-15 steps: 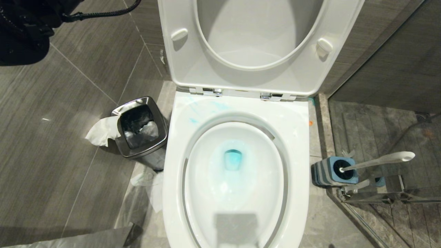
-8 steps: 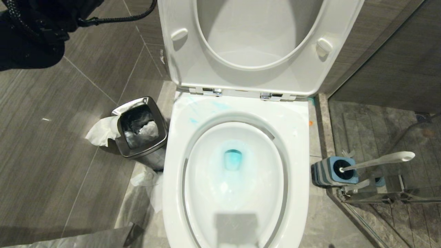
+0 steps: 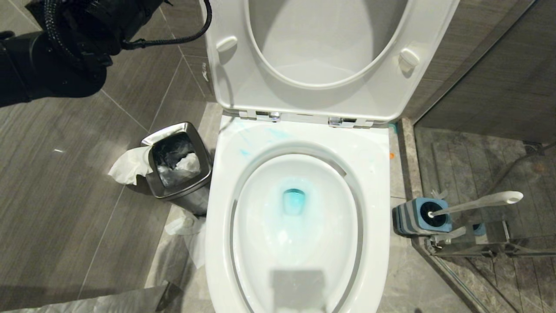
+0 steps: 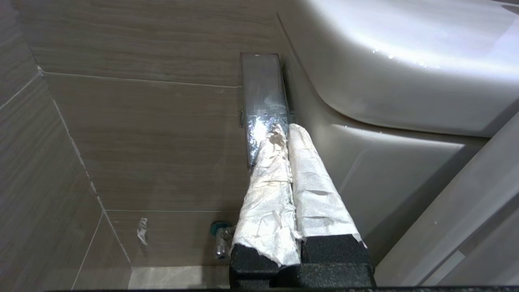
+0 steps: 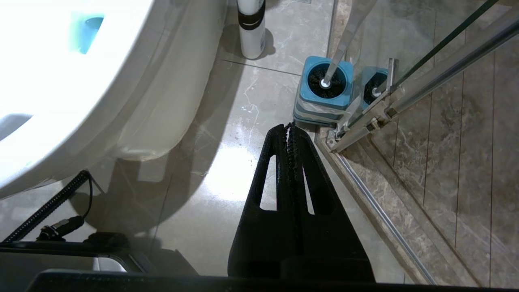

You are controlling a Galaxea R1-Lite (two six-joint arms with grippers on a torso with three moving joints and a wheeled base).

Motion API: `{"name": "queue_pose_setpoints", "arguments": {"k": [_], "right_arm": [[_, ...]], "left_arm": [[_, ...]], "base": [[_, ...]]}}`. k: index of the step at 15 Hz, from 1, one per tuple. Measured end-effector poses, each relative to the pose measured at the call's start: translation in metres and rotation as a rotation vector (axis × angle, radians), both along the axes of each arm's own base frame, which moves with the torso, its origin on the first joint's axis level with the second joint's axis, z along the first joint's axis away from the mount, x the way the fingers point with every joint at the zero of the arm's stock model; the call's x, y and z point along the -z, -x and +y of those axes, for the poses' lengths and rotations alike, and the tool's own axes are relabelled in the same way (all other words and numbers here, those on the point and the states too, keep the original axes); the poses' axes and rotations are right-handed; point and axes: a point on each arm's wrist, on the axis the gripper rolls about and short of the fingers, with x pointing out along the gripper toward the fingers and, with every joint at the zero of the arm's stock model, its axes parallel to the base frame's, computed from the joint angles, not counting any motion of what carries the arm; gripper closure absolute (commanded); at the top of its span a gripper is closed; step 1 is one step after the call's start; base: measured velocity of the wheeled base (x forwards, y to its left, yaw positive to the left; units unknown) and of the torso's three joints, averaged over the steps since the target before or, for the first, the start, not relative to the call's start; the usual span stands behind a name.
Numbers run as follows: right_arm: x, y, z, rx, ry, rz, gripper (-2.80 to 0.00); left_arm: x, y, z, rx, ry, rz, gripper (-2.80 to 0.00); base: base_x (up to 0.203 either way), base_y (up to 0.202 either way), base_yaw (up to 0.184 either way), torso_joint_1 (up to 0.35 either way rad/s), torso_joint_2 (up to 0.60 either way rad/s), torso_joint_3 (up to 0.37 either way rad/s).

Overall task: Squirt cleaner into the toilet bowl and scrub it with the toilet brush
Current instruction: Flush the toilet

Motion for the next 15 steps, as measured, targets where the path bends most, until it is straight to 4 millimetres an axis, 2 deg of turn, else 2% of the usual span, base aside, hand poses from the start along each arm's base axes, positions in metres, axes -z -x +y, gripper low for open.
{"name": "queue_pose_setpoints", "arguments": {"k": [9, 15], "right_arm": [[0.000, 0.000, 0.000, 0.000, 0.000, 0.001, 0.00], [0.000, 0.000, 0.000, 0.000, 0.000, 0.001, 0.00]], "left_arm": [[0.024, -0.024, -0.009, -0.003, -0.030, 0.067, 0.00], [0.026, -0.027, -0.010, -0.005, -0.036, 0.068, 0.00]], "base": [[0.000, 0.000, 0.000, 0.000, 0.00, 0.000], [0.000, 0.000, 0.000, 0.000, 0.00, 0.000]]}}
